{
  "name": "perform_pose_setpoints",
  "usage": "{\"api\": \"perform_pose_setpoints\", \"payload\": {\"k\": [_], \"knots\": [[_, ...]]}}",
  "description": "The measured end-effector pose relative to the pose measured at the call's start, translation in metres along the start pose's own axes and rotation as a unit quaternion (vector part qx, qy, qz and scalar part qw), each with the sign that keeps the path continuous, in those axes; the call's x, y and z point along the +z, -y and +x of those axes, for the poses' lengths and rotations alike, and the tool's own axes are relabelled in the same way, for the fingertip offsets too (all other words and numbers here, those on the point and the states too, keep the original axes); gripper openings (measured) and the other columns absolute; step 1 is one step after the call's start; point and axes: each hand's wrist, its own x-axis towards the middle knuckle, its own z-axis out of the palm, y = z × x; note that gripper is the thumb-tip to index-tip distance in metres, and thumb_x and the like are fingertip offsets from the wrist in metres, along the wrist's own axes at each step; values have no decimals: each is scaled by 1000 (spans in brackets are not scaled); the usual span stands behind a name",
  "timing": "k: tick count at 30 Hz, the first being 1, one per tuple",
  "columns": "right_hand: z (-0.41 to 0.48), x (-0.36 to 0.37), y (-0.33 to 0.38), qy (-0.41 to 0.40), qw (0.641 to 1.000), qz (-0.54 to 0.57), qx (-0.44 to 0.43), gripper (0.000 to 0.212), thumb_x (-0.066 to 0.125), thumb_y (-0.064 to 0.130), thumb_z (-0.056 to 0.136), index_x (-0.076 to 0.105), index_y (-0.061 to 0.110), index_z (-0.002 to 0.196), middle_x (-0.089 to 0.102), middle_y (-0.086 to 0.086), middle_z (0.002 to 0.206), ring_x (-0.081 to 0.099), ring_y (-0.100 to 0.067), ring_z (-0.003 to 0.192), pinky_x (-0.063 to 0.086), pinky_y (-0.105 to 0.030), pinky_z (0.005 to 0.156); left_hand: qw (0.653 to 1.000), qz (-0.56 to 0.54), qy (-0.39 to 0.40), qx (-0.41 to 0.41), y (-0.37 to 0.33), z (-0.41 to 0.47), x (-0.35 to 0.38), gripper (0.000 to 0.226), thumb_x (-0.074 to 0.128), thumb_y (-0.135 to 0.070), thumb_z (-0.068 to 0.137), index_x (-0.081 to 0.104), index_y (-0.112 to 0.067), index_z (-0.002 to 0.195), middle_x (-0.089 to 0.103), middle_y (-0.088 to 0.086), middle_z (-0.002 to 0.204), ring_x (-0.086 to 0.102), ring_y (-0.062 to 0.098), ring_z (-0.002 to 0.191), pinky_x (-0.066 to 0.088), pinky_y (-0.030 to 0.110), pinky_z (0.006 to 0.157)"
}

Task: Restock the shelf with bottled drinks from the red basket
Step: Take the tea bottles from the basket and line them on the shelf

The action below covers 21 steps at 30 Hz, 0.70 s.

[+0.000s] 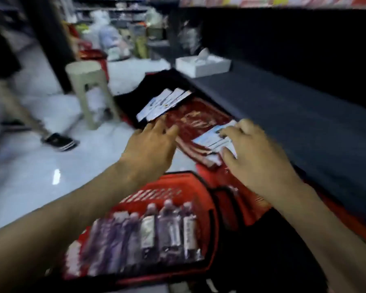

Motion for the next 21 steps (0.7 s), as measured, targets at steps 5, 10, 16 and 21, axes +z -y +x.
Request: {"api": "perform_pose_setpoints", "payload": {"k": [5,10,16,21], "knots": [[11,112,72,177,977,76,-88,31,56,37,92,57,26,121,53,0,118,59,-24,108,51,-36,82,966,-66,180,-173,103,-96,91,36,49,-32,92,47,-22,127,57,9,121,58,32,111,50,40,84],[5,222,87,338,923,183,-32,22,63,26,89,65,18,109,65,-2,104,62,-21,98,46,-29,82,885,-201,270,-322,135,-157,169,42,43,-44,98,52,-20,131,65,13,125,61,33,112,48,36,91],[-50,333,77,451,871,177,78,47,59,33,90,48,25,135,52,-9,136,59,-22,109,52,-34,89,785,-260,355,-436,141,-187,241,68,53,-28,93,20,-14,151,55,22,135,56,40,120,44,39,95],[-54,358,82,397,889,134,185,89,65,50,86,11,27,153,22,-22,149,36,-40,135,41,-44,108,712,-323,302,-545,155,-176,261,47,62,-37,89,59,-3,122,64,18,115,58,30,93,42,30,77]]}}
